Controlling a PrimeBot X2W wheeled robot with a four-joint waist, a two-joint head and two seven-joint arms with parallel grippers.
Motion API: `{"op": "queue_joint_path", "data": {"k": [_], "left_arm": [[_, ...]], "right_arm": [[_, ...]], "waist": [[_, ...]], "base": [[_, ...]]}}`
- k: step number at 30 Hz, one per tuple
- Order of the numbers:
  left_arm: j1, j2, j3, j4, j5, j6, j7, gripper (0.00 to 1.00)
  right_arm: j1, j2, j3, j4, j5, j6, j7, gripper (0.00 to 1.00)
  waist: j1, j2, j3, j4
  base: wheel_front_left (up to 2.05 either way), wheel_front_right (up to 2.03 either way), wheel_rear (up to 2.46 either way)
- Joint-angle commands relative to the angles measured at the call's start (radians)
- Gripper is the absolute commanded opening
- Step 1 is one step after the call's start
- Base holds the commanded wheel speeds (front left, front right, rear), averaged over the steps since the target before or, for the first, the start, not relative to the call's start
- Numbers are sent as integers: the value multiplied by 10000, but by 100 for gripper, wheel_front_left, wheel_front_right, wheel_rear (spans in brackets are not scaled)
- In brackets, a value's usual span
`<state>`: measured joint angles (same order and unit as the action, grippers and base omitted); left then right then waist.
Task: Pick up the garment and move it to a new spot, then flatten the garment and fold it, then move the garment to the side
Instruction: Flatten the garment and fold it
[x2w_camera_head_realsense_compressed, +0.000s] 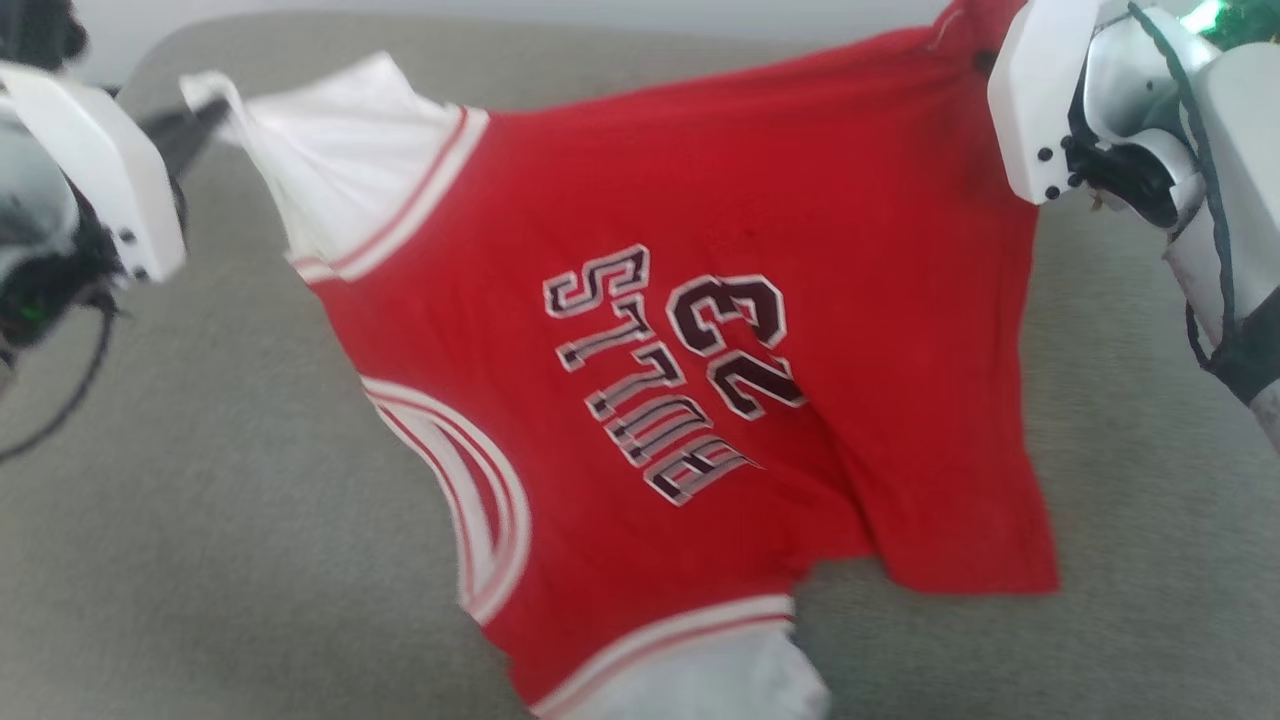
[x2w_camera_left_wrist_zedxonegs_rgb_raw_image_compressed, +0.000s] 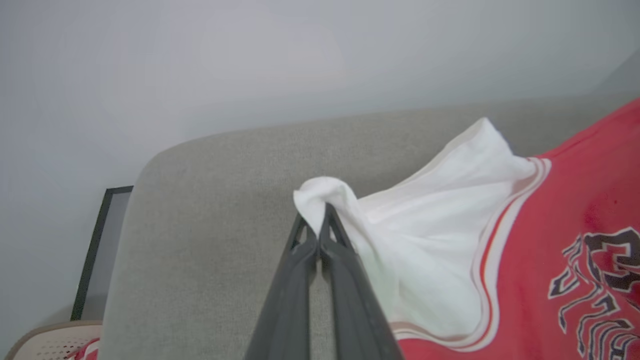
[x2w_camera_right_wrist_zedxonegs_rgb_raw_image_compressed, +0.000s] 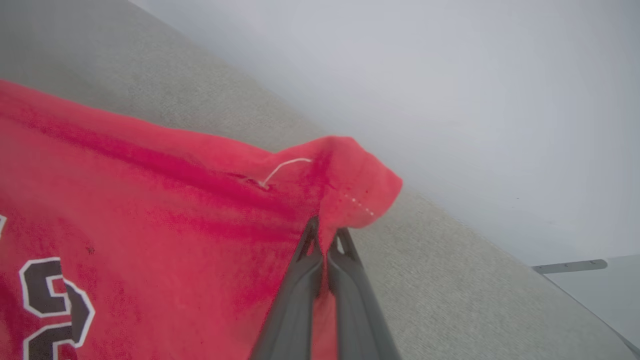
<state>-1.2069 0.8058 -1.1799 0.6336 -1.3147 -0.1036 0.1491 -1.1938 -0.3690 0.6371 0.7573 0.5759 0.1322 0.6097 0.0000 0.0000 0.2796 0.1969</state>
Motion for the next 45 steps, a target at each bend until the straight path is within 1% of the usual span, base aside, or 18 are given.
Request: {"op": "queue_joint_path", "data": {"k": [1, 7, 11, 15, 19, 23, 27, 31, 36, 38, 40, 41, 42, 44, 45], "left_arm": [[-287, 124, 75, 54, 67, 116, 148, 0], [-1342, 173, -38, 233, 527, 281, 944, 0], [-1918, 122, -65, 396, 656, 266, 1336, 0], [-2360, 11, -67, 607, 782, 226, 1534, 0], [-2770, -93, 21, 883, 945, 157, 1377, 0], [-3426, -362, 177, 1427, 1361, 42, 430, 0], [-4058, -665, 333, 1976, 1663, -94, -409, 0], [-4892, -919, 499, 2603, 1956, -170, -1385, 0], [-6111, -1165, 609, 3309, 2733, -218, -3347, 0], [-6547, -1243, 710, 3588, 2994, -226, -3812, 0], [-6979, -1313, 879, 3718, 3184, -235, -4061, 0], [-6979, -1313, 879, 3718, 3184, -235, -4061, 0], [-7080, -1340, 985, 3780, 3284, -237, -4108, 0], [-7404, -1319, 1414, 3479, 3593, -241, -4138, 0], [-7273, -1265, 1599, 3390, 3742, -240, -4141, 0]], "right_arm": [[124, 5, -70, -123, 29, -28, -73, 0], [62, -50, -397, -698, -140, -30, -62, 0], [38, 48, -713, -1056, -231, -30, 24, 0], [41, 137, -1090, -1357, -401, -30, 143, 0], [-56, 288, -1551, -1492, -786, -30, 49, 0], [-398, 656, -2187, -1188, -1612, -30, -405, 0], [-951, 1087, -2785, -643, -2456, -30, -1156, 0], [-1780, 1542, -3565, 71, -3624, -30, -2389, 0], [-2685, 2163, -4938, 764, -5564, -30, -4466, 0], [-3059, 2313, -5482, 935, -6331, -30, -5172, 0], [-3296, 2504, -5942, 1064, -7104, -30, -5712, 0], [-3296, 2504, -5942, 1064, -7104, -30, -5712, 0], [-3382, 2584, -6175, 1118, -7478, -30, -5869, 0], [-3563, 2781, -6458, 1157, -8117, -30, -6169, 0], [-3553, 2863, -6596, 1231, -8351, -30, -6210, 0]], "waist": [[0, 0, -518, -604], [0, 0, -1038, -1294], [0, 0, -1325, -1658], [0, 0, -1526, -1944], [0, 0, -1538, -2146], [0, 0, -1211, -2277], [0, 0, -716, -2276], [0, 0, -111, -2249], [0, 0, 515, -2199], [0, 0, 723, -2160], [0, 0, 916, -2120], [0, 0, 916, -2120], [0, 0, 1004, -2093], [0, 0, 1191, -2040], [0, 0, 1270, -2011]], "base": [[0, 0, 0], [0, 0, 0], [0, 0, 0], [0, 0, 0], [0, 0, 0], [0, 0, 0], [0, 0, 0], [0, 0, 0], [0, 0, 0], [0, 0, 0], [0, 0, 0], [0, 0, 0], [0, 0, 0], [0, 0, 0], [0, 0, 0]]}}
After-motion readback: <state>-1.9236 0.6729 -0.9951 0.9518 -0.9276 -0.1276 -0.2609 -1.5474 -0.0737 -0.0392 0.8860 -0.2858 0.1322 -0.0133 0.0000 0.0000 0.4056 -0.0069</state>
